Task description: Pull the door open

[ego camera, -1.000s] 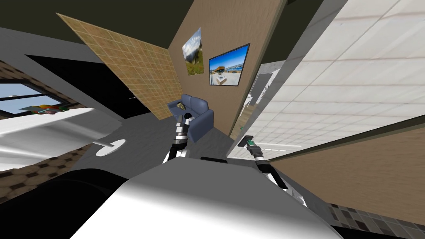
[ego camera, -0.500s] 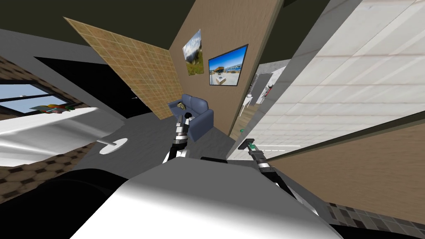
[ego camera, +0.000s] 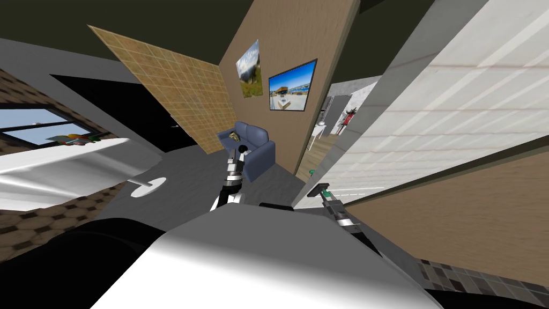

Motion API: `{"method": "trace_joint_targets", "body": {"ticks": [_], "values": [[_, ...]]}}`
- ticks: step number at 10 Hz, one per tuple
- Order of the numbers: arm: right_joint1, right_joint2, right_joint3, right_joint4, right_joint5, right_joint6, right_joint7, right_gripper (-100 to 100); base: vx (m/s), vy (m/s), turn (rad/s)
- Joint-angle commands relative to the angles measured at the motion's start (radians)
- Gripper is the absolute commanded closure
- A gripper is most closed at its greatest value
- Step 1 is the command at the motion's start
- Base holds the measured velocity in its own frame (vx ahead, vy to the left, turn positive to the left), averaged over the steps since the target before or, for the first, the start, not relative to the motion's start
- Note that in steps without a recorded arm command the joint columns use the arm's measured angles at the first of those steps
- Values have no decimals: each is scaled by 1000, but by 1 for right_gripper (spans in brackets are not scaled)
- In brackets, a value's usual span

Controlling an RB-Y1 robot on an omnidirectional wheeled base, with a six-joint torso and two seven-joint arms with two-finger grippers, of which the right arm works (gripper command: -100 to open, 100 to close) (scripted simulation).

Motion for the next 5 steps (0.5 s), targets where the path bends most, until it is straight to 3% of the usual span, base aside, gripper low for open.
{"method": "trace_joint_targets", "body": {"ticks": [1,3,5], "values": [[15,-8,9,8,10,-30,-5,100,23,33,52],[30,-16,17,15,20,-60,-9,100,51,41,25],[56,-30,32,28,37,-111,-17,100,28,33,38]]}}
